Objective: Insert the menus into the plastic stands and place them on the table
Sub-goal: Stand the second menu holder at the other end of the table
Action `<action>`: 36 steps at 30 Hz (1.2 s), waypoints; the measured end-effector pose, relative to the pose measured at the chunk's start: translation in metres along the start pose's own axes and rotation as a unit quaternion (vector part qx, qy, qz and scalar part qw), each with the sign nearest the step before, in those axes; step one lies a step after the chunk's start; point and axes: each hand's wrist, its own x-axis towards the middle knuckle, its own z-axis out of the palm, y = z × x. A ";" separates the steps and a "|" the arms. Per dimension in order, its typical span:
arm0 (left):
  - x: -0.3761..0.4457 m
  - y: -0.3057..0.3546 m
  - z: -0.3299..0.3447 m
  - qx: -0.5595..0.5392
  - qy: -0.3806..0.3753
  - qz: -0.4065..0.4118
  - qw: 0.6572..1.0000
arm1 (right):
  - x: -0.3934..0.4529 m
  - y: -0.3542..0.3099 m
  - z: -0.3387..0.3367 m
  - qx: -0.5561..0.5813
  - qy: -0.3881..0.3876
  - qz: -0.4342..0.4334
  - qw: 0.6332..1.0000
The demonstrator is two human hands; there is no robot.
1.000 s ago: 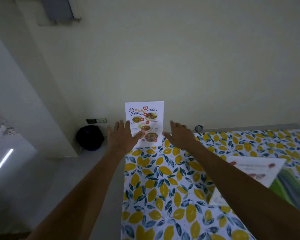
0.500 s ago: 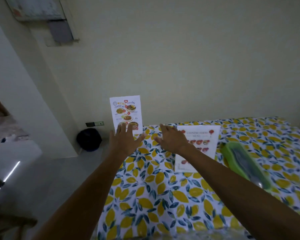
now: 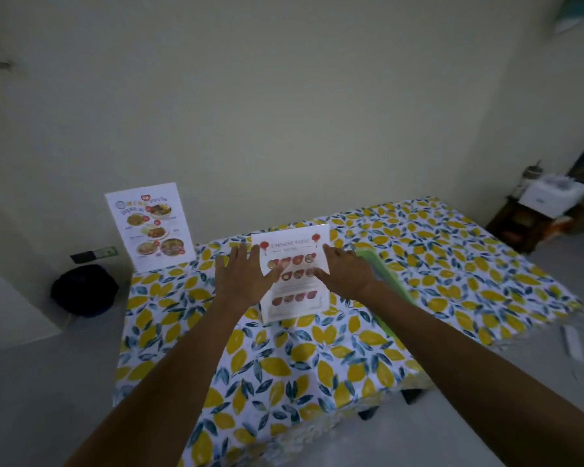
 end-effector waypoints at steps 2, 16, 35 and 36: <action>0.006 0.010 0.008 -0.005 -0.007 0.006 1.000 | -0.001 0.017 0.002 0.015 -0.003 0.015 1.000; 0.068 -0.028 0.073 0.002 -0.050 -0.093 0.994 | 0.081 0.071 0.062 0.030 -0.060 0.066 0.996; 0.140 -0.021 0.090 -0.039 -0.109 -0.079 0.990 | 0.149 0.081 0.081 0.104 -0.082 0.034 0.991; 0.143 -0.019 0.085 -0.039 -0.107 -0.077 0.991 | 0.151 0.084 0.078 0.113 -0.080 0.039 0.990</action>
